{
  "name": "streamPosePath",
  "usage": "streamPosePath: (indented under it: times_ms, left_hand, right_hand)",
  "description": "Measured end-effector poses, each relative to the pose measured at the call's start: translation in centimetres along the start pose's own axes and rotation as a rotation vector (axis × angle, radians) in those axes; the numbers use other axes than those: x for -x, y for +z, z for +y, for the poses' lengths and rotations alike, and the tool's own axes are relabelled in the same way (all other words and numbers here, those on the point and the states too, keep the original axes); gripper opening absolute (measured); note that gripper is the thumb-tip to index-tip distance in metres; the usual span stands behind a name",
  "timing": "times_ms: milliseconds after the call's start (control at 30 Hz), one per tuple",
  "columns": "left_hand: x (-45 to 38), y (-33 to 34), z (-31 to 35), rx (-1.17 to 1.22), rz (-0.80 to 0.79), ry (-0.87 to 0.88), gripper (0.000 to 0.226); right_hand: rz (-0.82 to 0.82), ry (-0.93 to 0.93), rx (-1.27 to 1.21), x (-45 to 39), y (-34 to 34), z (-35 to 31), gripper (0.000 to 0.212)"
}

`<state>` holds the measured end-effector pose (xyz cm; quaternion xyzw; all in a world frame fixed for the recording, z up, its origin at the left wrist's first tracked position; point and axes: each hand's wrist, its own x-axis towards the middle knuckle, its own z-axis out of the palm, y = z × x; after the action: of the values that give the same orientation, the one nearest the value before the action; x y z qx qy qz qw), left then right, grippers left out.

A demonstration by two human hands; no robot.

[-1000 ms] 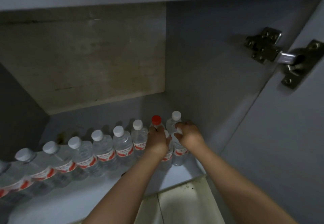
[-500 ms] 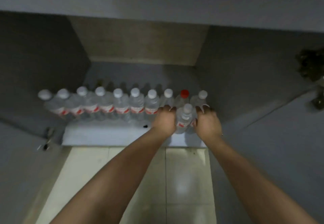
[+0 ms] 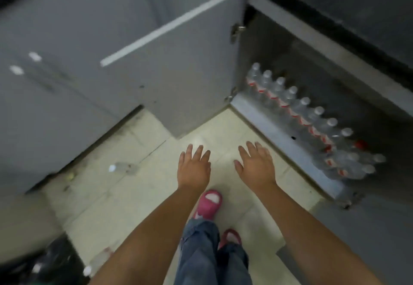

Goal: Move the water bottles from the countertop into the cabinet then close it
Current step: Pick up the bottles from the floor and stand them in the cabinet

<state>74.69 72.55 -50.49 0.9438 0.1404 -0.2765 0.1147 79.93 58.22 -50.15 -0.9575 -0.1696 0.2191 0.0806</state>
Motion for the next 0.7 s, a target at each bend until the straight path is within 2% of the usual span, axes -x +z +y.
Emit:
streamPosePath:
  times_ms: [133, 333, 533, 700]
  left_hand:
    - [9.1, -0.2, -9.2, 0.144, 0.026, -0.292, 0.047]
    - [21.5, 3.4, -21.9, 0.338, 0.056, -0.679, 0.048]
    - [29.6, 10.2, -30.0, 0.537, 0.026, -0.902, 0.048]
    - [34.6, 17.0, -35.0, 0.714, 0.067, -1.082, 0.049]
  right_hand:
    - [-0.163, -0.220, 0.089, 2.6, -0.3, -10.0, 0.050]
    - [-0.231, -0.463, 0.218, 6.4, 2.8, -23.5, 0.051]
    - [-0.348, -0.723, 0.434, 11.3, 9.5, -34.9, 0.051]
    - [-0.440, -0.909, 0.601, 15.4, 17.0, -42.4, 0.051]
